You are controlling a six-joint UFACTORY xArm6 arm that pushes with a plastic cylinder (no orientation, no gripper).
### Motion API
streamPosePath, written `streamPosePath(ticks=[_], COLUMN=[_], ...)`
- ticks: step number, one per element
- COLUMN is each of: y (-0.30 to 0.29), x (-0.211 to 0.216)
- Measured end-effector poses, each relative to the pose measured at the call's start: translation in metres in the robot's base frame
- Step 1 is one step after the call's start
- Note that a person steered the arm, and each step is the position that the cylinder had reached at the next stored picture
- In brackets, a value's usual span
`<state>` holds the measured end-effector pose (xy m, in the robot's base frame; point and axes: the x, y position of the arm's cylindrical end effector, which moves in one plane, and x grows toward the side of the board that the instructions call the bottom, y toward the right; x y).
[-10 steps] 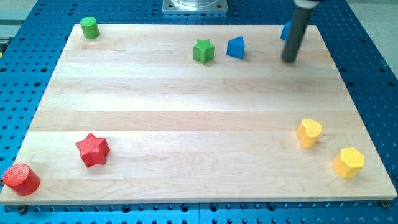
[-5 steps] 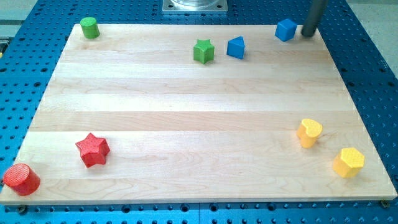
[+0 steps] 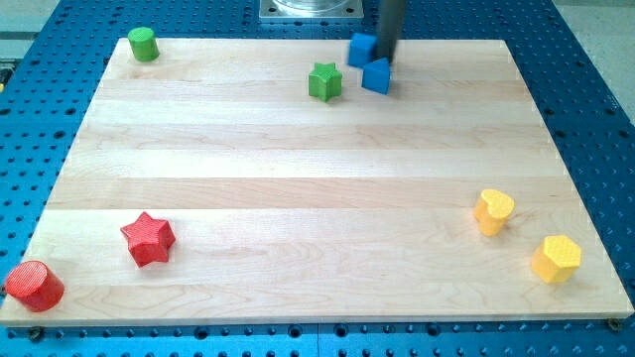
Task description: Place the blue cube to the left of the green star
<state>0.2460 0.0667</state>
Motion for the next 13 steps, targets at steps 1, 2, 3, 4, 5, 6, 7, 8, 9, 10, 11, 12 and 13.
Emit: streamPosePath(ticks=[1,2,3,4,5,6,7,8,9,10,11,12,13], y=[-0.035,-0.008,-0.022,-0.087,-0.138,-0.098,-0.086,-0.118,-0.123,-0.143,-0.177,-0.176,-0.237], x=[0.018,-0.019,-0.043,-0.023,0.004,-0.014,0.003,0.039,0.028,0.009,0.028,0.033,0.053])
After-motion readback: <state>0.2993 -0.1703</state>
